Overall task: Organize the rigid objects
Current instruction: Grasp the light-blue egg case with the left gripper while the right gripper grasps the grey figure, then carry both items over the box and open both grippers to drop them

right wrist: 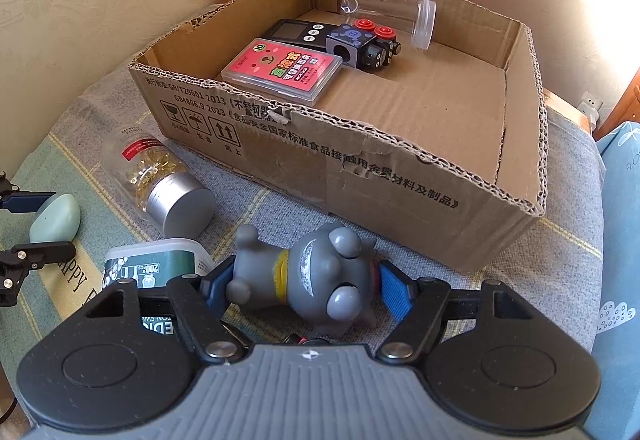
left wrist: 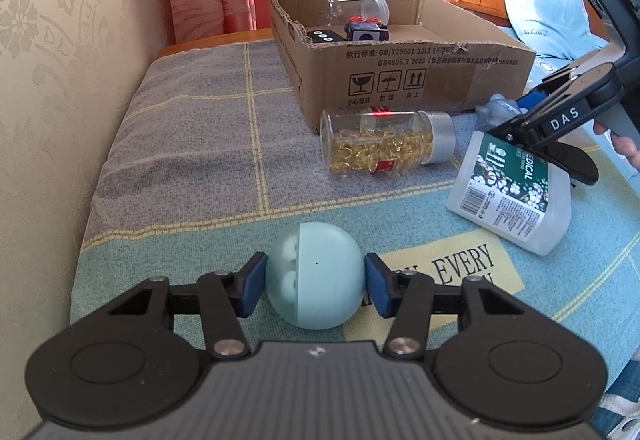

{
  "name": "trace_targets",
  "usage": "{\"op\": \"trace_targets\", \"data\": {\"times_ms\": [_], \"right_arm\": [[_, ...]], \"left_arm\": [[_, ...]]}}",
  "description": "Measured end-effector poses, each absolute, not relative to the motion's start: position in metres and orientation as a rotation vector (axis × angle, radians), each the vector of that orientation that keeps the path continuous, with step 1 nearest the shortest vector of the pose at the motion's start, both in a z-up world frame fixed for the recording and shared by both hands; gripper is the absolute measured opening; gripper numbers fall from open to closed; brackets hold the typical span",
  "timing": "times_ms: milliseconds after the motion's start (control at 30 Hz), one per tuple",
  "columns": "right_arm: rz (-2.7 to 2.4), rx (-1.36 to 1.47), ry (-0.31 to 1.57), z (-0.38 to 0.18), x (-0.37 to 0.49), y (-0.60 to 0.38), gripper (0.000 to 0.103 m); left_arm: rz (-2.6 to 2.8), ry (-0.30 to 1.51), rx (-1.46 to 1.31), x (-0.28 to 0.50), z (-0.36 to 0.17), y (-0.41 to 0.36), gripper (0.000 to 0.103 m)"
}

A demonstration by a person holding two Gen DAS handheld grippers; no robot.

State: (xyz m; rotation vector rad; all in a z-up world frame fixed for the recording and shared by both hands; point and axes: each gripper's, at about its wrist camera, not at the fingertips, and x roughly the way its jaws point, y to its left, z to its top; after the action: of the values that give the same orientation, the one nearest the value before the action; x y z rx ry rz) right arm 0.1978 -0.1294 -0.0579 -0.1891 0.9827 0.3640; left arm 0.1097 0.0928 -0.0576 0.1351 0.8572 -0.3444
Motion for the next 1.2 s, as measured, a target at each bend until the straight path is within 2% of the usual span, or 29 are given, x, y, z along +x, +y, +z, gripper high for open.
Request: {"op": "trace_targets", "data": {"times_ms": [600, 900, 1200], "right_arm": [[0.38, -0.218, 0.889, -0.009, 0.175, -0.135, 0.077], [0.353, -0.188, 0.798, 0.029, 0.181, -0.15, 0.077], [0.308, -0.148, 0.766, 0.043, 0.206, -0.161, 0.076]], "left_arm": [[-0.348, 0.886, 0.13, 0.103, -0.029, 0.088, 0.052], [-0.387, 0.831, 0.144, 0.108, 0.008, 0.074, 0.052], [-0.426, 0.71, 0.238, 0.154, 0.055, 0.037, 0.052]]}}
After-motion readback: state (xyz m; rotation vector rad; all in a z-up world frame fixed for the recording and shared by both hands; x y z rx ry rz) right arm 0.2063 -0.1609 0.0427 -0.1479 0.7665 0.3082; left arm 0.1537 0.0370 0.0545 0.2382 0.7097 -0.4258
